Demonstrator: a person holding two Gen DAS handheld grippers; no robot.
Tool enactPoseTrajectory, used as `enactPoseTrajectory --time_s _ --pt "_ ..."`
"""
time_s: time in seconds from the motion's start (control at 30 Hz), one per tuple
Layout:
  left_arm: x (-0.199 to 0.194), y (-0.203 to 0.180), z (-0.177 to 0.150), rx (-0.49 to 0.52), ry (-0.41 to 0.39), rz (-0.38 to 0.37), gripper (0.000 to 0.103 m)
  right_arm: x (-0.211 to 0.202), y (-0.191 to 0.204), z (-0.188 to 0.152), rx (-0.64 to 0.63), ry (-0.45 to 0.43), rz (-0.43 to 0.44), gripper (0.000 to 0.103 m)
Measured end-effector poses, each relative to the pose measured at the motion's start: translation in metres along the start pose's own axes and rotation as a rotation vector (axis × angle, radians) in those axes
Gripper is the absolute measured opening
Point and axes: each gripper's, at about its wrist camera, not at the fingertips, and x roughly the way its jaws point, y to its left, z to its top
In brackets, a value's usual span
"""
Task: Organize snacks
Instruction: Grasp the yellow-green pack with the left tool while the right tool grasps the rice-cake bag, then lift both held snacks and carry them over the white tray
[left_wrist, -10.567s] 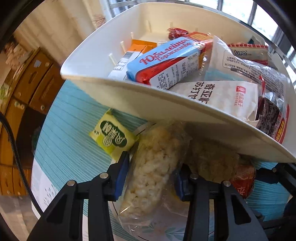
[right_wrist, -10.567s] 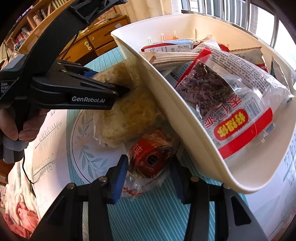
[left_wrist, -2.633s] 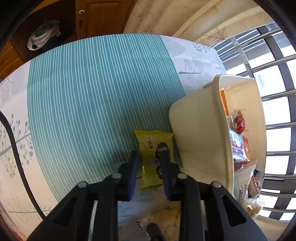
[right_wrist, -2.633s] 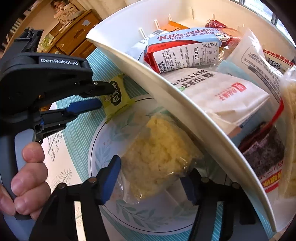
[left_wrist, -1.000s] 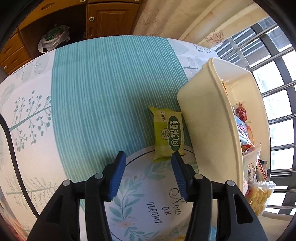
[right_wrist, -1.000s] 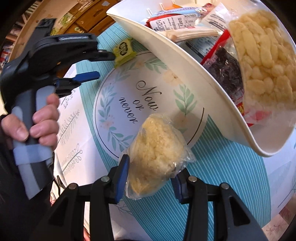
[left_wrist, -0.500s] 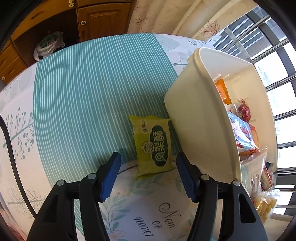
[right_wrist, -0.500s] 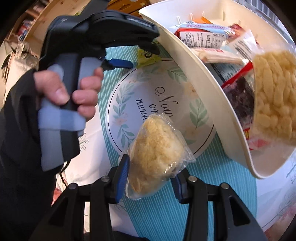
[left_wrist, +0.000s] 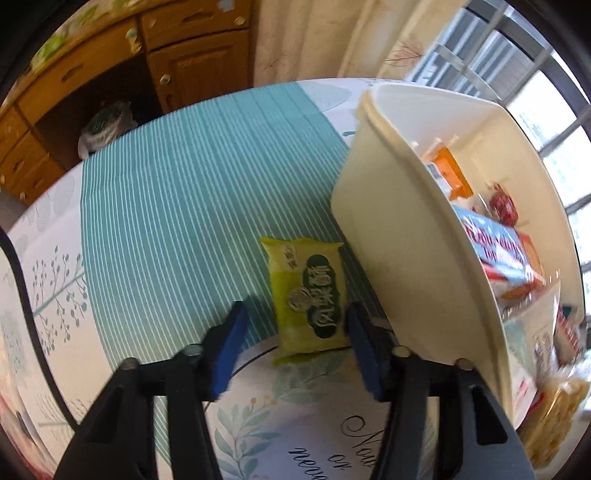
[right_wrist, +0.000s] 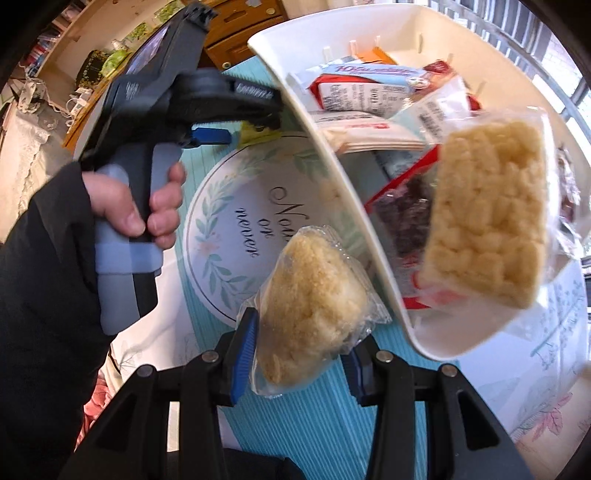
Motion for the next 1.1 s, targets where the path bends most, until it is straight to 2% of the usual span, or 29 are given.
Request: enactPoseTrajectory --time_s 0.03,0.13,0.27,0.4,0.8,0.97,1.1 --pt "-0.001 -0.001 -0.003 0.015 -0.006 -0.009 0.036 -0.002 -0.001 0.0 0.002 0.002 -0.005 0.042" --pt "-0.004 0.0 -0.011 0.028 -0.003 -0.016 0.036 -0.016 -0.005 -0.008 0.006 -0.002 -0.02 0.042" --pt "-0.008 0.008 -0.02 -0.002 0.017 -0.02 0.036 -0.037 -0.003 -0.018 0.002 -0.011 -0.039 0.042" --pt "-0.016 0.013 -0.044 -0.024 0.037 -0.016 0.036 -0.06 -0.002 -0.03 -0.005 -0.025 -0.051 0.042" --pt "-0.068 0.028 -0.173 -0.11 0.159 -0.055 0.036 -0.079 0.019 -0.086 0.04 -0.043 -0.043 0.042" --pt "-0.094 0.036 -0.217 -0.155 0.178 -0.07 0.036 -0.09 0.022 -0.103 0.024 -0.064 -0.051 0.042" --pt "-0.121 0.037 -0.242 -0.157 0.158 -0.06 0.036 -0.096 0.02 -0.1 -0.002 -0.094 -0.061 0.042"
